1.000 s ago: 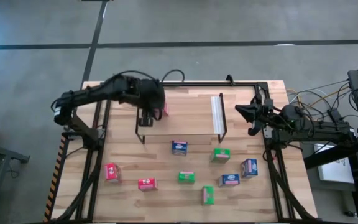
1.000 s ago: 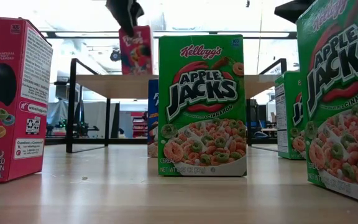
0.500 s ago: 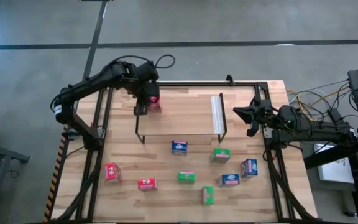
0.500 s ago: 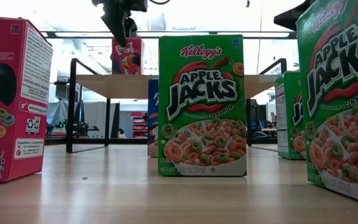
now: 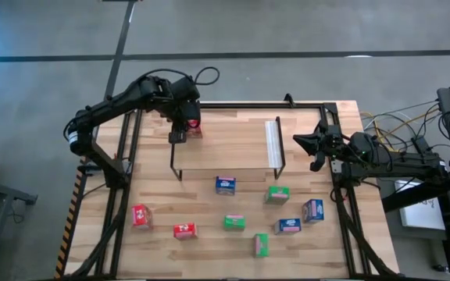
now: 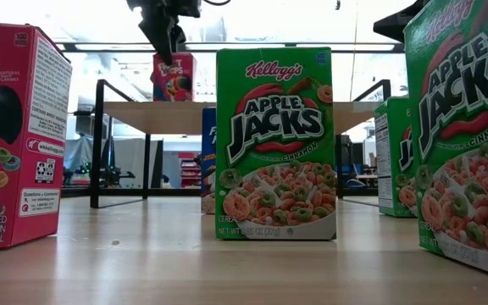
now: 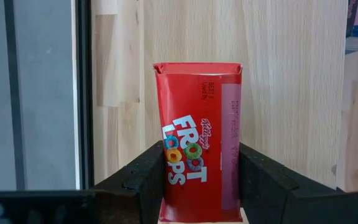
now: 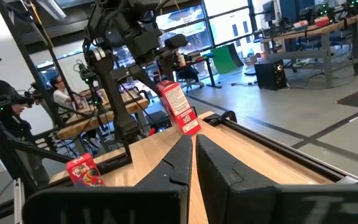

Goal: Stack cereal on shelf
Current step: Put the top right red cereal box on the shelf, then put the top right green cereal box on the shelf

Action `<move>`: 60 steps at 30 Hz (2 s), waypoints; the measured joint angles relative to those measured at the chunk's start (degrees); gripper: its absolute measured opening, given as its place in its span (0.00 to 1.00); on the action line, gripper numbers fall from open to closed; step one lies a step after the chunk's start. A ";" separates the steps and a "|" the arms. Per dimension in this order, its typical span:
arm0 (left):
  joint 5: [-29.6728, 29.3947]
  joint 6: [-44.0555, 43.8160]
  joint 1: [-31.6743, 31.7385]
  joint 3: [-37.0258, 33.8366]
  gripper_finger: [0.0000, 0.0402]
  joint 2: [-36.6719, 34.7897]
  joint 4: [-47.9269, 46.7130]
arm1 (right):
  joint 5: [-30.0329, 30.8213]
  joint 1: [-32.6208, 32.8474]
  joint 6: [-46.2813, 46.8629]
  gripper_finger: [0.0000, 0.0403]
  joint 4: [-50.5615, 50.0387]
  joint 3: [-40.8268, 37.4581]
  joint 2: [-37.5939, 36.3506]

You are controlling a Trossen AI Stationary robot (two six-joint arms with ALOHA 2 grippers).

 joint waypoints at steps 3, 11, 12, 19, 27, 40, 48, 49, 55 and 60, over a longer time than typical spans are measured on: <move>0.00 -0.21 0.00 0.00 0.39 0.00 0.00 | 0.00 -0.01 0.01 0.03 0.01 -0.01 0.00; -0.04 -0.28 0.00 0.00 0.39 0.00 -0.15 | 0.00 0.00 0.00 0.03 0.02 0.00 0.00; -0.04 -0.30 0.00 0.00 0.40 0.00 -0.15 | 0.00 0.00 0.01 0.03 0.02 -0.02 0.00; -0.19 -0.78 -0.01 0.00 0.53 0.00 0.19 | 0.00 -0.02 0.00 0.03 0.02 -0.02 0.00; -0.24 0.42 -0.02 0.00 0.63 0.00 0.55 | 0.00 -0.02 0.02 0.03 0.02 -0.02 0.00; -3.76 -0.22 -0.41 6.64 0.64 -0.09 -1.32 | 0.00 0.00 0.00 0.03 -0.04 0.27 0.00; -5.18 -13.68 -4.72 14.93 0.63 -1.44 3.47 | 0.00 -0.02 -0.16 0.03 -0.02 0.50 -0.02; -6.06 -14.42 -6.19 15.04 0.63 -2.10 4.60 | -0.02 0.00 -0.17 0.03 -0.02 0.50 -0.02; -12.23 -18.81 -17.59 9.87 0.61 -7.23 13.81 | -1.19 -0.01 -0.46 0.03 -0.04 0.50 0.00; -19.94 -21.85 -29.49 -0.65 0.61 -12.16 24.41 | -4.53 0.00 -0.92 0.03 -0.04 0.50 0.00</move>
